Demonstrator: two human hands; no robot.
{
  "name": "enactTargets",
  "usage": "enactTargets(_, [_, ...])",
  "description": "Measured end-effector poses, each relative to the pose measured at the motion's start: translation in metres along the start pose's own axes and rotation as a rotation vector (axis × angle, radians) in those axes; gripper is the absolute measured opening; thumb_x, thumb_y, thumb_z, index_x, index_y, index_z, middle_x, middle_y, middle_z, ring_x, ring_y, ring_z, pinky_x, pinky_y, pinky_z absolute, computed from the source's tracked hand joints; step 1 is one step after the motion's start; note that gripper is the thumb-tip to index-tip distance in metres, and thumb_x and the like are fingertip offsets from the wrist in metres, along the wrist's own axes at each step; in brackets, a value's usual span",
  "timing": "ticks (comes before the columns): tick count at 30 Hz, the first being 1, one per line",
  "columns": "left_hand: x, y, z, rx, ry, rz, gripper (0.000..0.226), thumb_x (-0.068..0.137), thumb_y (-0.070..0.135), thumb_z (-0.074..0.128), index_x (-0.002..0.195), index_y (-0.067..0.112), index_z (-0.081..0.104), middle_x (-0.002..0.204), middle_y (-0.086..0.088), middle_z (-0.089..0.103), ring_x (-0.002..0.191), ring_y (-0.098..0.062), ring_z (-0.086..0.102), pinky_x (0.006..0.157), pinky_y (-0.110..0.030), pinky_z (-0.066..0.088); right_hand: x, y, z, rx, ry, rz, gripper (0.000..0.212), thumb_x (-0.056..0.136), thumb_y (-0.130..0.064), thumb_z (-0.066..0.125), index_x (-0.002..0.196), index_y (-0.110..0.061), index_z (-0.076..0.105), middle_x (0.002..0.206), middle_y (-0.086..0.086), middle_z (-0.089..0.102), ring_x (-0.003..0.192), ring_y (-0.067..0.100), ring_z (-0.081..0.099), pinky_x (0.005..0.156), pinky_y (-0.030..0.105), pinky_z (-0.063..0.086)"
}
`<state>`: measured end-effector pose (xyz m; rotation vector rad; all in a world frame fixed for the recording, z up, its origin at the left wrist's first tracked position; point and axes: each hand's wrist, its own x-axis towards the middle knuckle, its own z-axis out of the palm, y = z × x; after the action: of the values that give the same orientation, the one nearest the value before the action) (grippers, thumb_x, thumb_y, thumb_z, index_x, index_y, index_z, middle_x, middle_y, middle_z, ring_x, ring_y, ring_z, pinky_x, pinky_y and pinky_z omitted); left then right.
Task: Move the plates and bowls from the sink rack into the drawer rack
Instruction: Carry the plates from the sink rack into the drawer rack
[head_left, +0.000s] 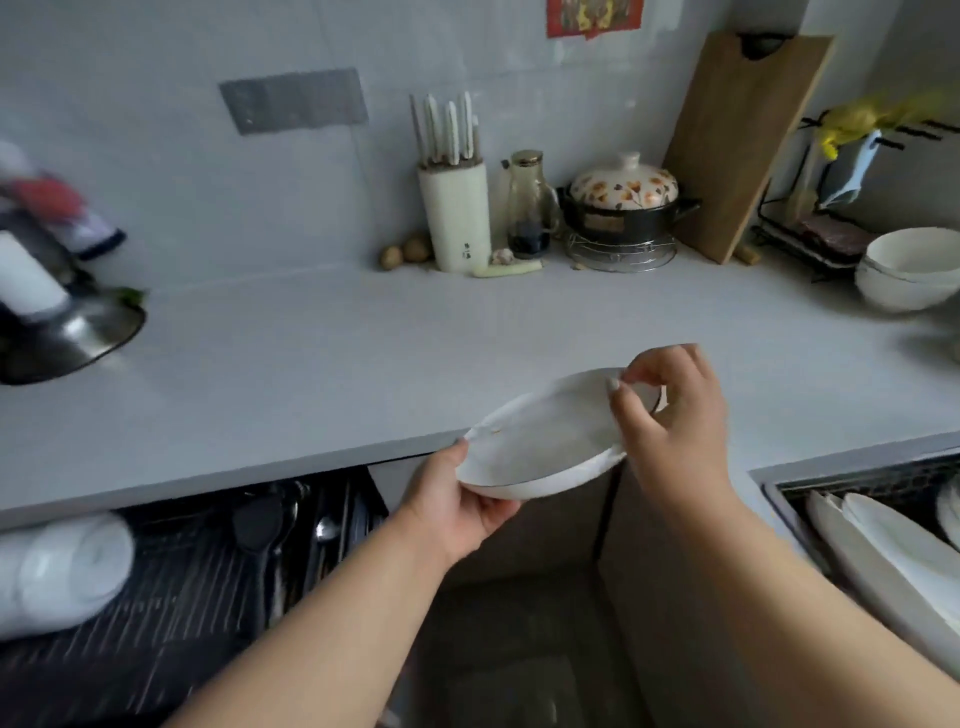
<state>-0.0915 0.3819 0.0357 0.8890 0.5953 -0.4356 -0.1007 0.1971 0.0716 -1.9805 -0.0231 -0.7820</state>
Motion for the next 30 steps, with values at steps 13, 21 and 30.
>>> enactTargets(13, [-0.101, 0.086, -0.260, -0.082, 0.311, 0.208, 0.037, 0.102, 0.040, 0.040, 0.107, 0.009, 0.058, 0.084, -0.013, 0.066, 0.072, -0.026, 0.064, 0.042, -0.027, 0.053, -0.105, -0.152, 0.200, 0.580, -0.709, 1.045, 0.015, 0.094, -0.019, 0.045, 0.092, -0.011, 0.057, 0.086, 0.019, 0.063, 0.076, 0.033, 0.062, 0.073, 0.045, 0.053])
enactTargets(21, [-0.145, 0.114, -0.398, 0.043, 0.581, 0.307, 0.037, 0.102, 0.041, 0.040, 0.109, 0.011, 0.060, 0.097, -0.012, 0.071, 0.086, -0.025, 0.068, 0.077, -0.042, 0.056, -0.174, -0.216, 0.304, 0.523, -0.813, 1.005, 0.013, 0.092, -0.014, 0.046, 0.085, -0.009, 0.057, 0.077, 0.019, 0.058, 0.070, 0.033, 0.059, 0.061, 0.041, 0.052])
enactTargets(30, [-0.147, 0.153, -0.495, 0.418, 0.765, 0.412, 0.046, 0.104, 0.040, 0.030, 0.144, 0.021, 0.040, 0.143, 0.002, 0.042, 0.133, -0.022, 0.040, 0.105, -0.035, 0.030, -0.212, -0.224, 0.424, 0.376, -0.890, 0.937, 0.014, 0.094, -0.017, 0.048, 0.096, -0.005, 0.055, 0.080, 0.019, 0.061, 0.068, 0.032, 0.062, 0.066, 0.044, 0.056])
